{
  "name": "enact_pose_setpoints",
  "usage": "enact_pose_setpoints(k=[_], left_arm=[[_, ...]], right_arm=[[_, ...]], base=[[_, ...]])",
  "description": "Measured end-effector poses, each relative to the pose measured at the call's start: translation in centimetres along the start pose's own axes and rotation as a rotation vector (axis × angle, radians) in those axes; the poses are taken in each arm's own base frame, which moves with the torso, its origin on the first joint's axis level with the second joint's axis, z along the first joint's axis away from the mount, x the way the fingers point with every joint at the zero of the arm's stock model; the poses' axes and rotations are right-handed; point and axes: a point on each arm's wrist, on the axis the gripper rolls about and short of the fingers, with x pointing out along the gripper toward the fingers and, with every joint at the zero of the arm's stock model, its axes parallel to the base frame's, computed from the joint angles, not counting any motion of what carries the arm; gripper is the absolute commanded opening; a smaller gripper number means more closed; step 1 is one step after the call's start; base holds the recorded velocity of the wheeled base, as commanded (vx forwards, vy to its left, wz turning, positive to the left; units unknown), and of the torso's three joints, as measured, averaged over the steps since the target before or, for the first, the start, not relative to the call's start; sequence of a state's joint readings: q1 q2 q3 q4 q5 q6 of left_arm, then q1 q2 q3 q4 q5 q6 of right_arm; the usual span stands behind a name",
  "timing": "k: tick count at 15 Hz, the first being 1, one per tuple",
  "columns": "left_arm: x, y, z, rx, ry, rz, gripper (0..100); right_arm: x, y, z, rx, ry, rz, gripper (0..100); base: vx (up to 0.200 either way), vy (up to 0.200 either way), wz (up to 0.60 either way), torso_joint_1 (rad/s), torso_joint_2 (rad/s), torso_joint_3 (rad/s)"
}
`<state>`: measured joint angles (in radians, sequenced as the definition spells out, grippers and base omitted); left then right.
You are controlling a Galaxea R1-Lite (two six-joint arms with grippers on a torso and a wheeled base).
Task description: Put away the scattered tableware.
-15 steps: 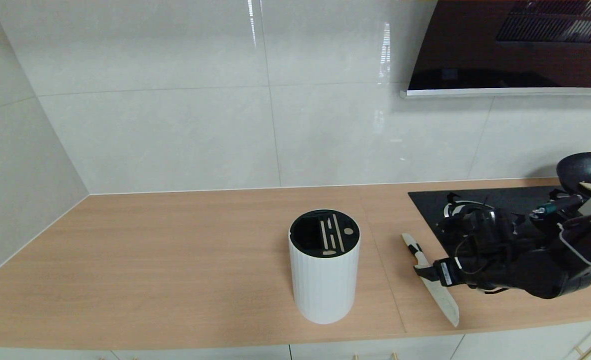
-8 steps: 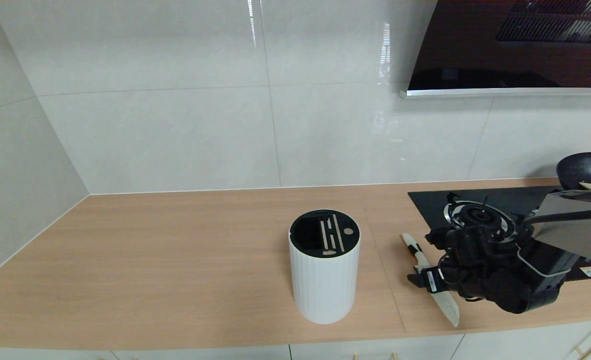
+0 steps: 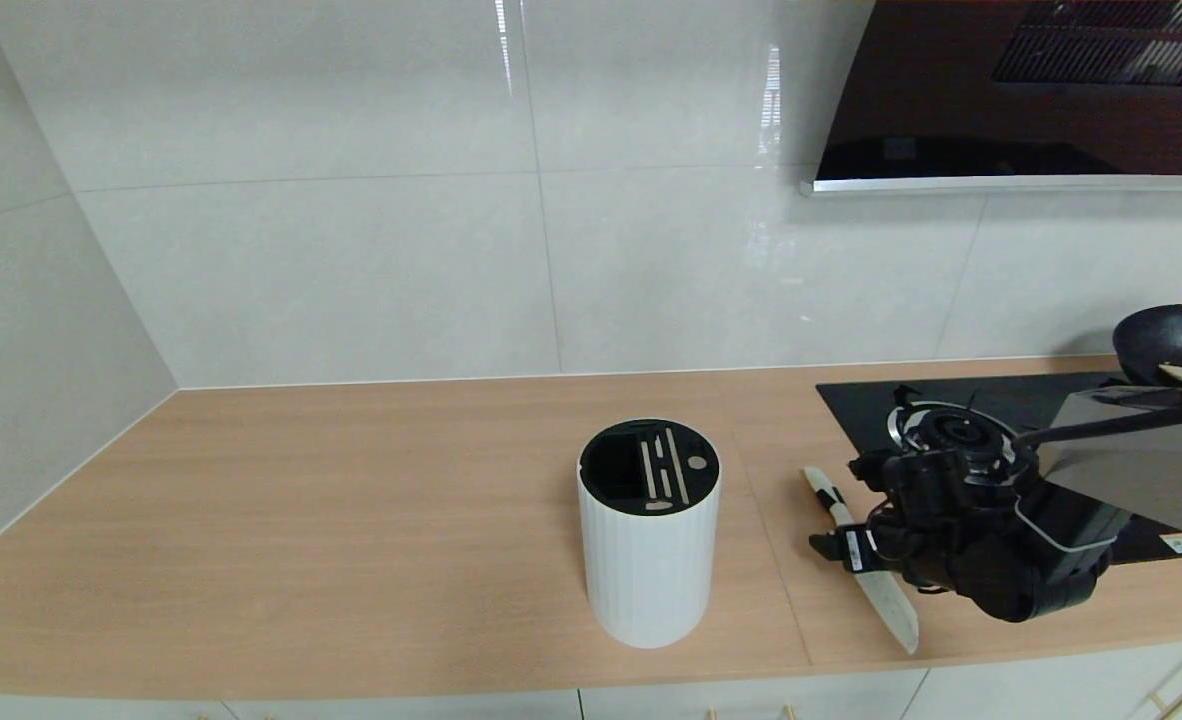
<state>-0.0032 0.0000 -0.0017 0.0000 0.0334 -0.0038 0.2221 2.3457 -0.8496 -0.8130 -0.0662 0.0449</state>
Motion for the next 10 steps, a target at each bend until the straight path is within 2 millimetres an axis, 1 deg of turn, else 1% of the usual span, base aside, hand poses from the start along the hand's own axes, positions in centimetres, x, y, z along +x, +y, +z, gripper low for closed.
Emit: enact_pose_setpoints(k=[6, 10], left_arm=[[0.0, 0.0, 0.0, 0.000, 0.000, -0.001, 100], [0.0, 0.0, 0.0, 0.000, 0.000, 0.000, 100]], right_arm=[[1.0, -0.2, 0.0, 0.013, -0.019, -0.008, 100], [1.4, -0.2, -0.3, 0.013, -0.009, -0.010, 100]], base=[[0.000, 0.000, 0.00, 0.000, 0.00, 0.000], [0.000, 0.000, 0.00, 0.000, 0.00, 0.000]])
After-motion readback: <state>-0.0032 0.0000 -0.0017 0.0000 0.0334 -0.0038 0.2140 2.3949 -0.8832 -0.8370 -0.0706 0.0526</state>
